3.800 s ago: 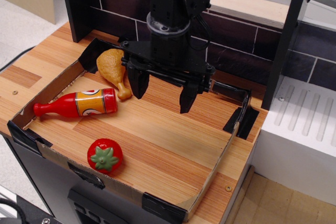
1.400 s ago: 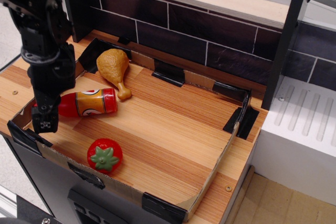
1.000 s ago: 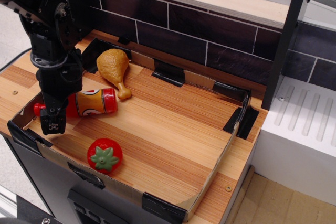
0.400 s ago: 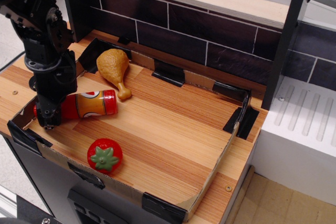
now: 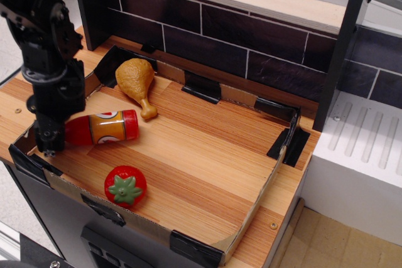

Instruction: Upright hot sauce bottle

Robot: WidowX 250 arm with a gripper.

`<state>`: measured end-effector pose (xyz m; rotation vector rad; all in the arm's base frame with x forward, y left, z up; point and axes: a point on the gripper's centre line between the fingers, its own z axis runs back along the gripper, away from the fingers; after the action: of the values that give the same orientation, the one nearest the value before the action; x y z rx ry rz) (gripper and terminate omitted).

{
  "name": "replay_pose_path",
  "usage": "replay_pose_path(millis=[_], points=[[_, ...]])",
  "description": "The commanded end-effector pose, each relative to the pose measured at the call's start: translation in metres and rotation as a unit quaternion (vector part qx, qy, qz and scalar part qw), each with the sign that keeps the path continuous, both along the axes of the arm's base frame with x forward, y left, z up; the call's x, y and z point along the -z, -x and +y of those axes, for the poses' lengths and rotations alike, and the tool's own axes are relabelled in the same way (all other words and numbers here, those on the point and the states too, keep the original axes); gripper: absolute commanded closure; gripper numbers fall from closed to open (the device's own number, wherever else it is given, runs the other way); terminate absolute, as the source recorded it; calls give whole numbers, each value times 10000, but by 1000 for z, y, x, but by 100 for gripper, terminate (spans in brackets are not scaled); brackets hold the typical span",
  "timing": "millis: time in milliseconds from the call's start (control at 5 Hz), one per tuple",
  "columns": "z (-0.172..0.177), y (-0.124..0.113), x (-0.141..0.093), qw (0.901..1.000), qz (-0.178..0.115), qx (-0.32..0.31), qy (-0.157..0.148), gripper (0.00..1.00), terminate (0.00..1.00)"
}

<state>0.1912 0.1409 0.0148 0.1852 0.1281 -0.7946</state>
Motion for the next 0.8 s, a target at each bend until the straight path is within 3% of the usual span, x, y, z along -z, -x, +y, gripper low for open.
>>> replay_pose_path(millis=[0, 200, 600], points=[[-11, -6, -43, 9972, 441, -37, -604, 100, 0], [-26, -5, -57, 9914, 668, -260, -1094, 100, 0], [-51, -5, -65, 9680, 1181, -697, -2102, 100, 0]])
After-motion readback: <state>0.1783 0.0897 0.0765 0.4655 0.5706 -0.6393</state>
